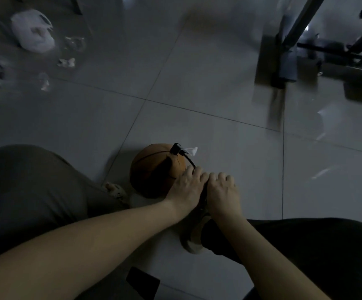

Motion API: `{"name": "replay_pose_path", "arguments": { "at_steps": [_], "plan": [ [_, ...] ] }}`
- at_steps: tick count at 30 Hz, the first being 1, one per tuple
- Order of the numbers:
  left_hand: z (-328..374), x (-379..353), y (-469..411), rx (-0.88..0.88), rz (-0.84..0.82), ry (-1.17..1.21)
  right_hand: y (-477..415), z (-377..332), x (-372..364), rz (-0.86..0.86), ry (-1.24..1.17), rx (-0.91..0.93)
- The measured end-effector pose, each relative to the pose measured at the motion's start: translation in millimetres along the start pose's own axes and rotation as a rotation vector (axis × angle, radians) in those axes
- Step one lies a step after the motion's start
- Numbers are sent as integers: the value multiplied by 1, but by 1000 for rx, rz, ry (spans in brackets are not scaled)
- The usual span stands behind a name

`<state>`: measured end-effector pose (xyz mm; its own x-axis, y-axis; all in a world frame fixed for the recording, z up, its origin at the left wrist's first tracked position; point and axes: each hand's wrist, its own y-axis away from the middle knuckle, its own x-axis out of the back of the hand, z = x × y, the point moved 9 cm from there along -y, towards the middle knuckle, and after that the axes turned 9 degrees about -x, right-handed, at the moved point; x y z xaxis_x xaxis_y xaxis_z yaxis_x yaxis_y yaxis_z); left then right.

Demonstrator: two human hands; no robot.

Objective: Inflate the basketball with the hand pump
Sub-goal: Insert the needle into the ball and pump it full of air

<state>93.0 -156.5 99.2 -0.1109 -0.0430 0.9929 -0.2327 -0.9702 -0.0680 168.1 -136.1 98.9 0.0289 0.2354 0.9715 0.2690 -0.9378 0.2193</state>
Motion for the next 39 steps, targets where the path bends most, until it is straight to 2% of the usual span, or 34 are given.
{"name": "replay_pose_path", "arguments": {
  "at_steps": [3,6,8,9,12,14,17,21,24,32,39],
  "plan": [
    [-2,-5,-4,5,-70,45,-4,-2,7,-27,-34,104],
    [0,8,-5,-55,-83,122,-7,2,13,-112,-105,136],
    [-1,31,-5,-77,-78,160,-3,2,27,-91,-155,131],
    [-2,49,-9,-82,-44,167,-2,4,42,-30,-176,124],
    [-2,113,-25,-135,145,102,2,7,114,294,-221,135],
    [-4,144,-27,-161,239,63,5,8,149,421,-259,190],
    [-12,149,-20,-140,268,74,-2,5,146,332,-248,201],
    [-15,98,-6,-7,123,19,-3,-4,94,232,-95,62],
    [-4,64,-1,-20,44,-28,1,4,59,171,-59,-33],
    [-4,10,0,34,-60,24,-2,8,11,-32,-24,-36],
    [-6,27,1,-18,-116,50,3,11,17,-88,-67,-16]
  ]
}}
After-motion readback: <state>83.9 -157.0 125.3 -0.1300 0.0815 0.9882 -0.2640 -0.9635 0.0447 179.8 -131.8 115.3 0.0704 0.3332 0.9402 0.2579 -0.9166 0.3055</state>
